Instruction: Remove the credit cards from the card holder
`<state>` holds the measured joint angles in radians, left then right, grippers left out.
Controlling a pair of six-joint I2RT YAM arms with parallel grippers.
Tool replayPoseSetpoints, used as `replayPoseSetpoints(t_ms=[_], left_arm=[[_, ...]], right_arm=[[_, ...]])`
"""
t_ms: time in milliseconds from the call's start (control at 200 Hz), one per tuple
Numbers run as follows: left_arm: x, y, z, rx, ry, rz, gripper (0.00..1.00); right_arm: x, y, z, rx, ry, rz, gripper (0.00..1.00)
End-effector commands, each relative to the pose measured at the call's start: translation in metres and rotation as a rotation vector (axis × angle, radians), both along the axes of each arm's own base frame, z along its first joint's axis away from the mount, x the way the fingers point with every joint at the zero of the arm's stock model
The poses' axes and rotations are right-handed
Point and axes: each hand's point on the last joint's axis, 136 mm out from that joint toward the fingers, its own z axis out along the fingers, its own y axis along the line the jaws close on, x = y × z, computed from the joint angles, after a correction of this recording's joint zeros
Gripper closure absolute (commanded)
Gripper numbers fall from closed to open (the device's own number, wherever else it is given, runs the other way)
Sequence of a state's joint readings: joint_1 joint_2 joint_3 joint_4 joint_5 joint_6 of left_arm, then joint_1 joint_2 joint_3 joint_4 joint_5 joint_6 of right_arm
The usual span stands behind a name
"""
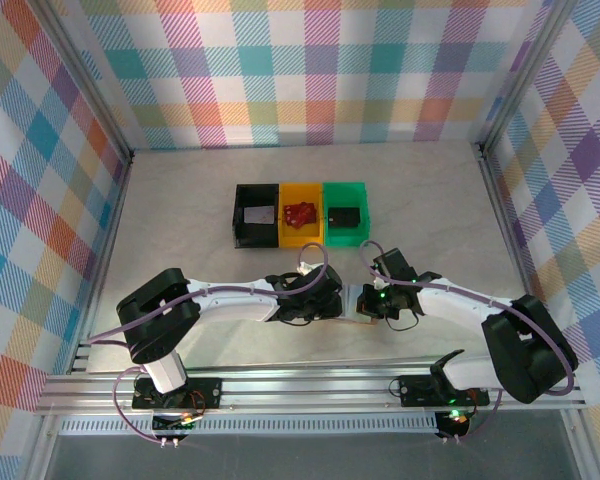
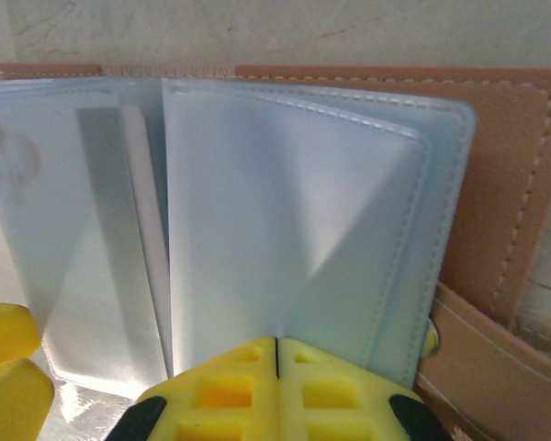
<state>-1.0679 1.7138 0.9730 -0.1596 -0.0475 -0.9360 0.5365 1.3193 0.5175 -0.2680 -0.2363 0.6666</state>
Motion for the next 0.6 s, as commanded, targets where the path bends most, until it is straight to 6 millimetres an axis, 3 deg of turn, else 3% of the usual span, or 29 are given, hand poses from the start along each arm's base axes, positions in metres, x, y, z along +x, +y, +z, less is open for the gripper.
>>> replayPoseSetpoints(t_ms=[0,590], left_arm=[[0.008,-0.016,0.027,-0.117,-0.021,0.014,0.62],[0.015,-0.049,0.048,-0.249,-0.005,0.007,0.62]], right_arm=[[-0.008,-0.004,-0.010,-0.008,0.032,0.002,1.00],[-0.010,-0.003,-0.009,0.006,0.029,0.001,1.00]])
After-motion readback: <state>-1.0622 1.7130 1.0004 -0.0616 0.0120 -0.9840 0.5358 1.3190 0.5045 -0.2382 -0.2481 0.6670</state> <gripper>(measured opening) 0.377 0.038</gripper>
